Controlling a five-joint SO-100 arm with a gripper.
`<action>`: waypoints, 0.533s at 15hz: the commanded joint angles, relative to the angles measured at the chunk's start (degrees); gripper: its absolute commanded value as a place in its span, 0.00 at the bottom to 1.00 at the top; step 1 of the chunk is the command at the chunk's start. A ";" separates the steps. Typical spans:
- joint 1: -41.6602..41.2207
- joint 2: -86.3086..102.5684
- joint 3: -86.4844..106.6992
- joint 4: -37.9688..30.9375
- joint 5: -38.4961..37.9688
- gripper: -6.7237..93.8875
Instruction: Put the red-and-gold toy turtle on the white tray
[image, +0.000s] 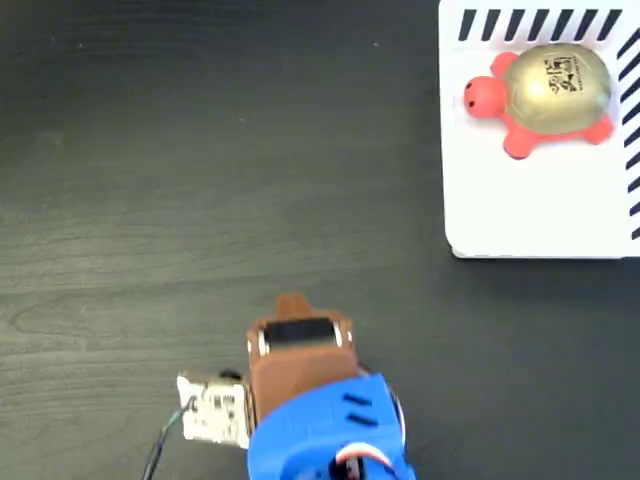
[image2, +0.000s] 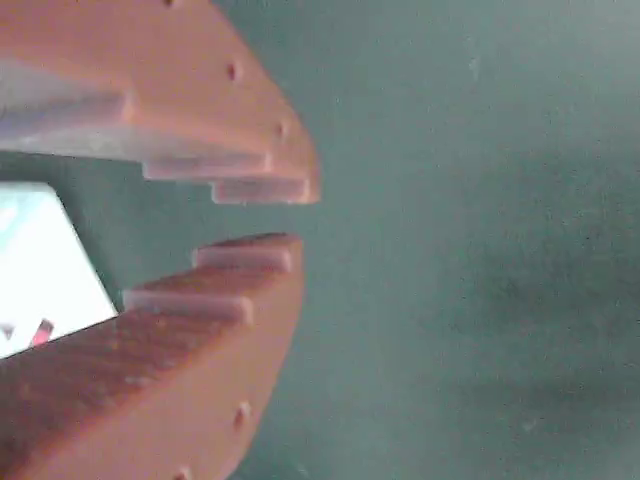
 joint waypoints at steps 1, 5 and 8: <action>-1.49 4.92 0.09 5.01 0.88 0.07; -1.41 5.89 0.26 5.27 0.79 0.07; -1.41 5.89 0.26 5.27 0.70 0.07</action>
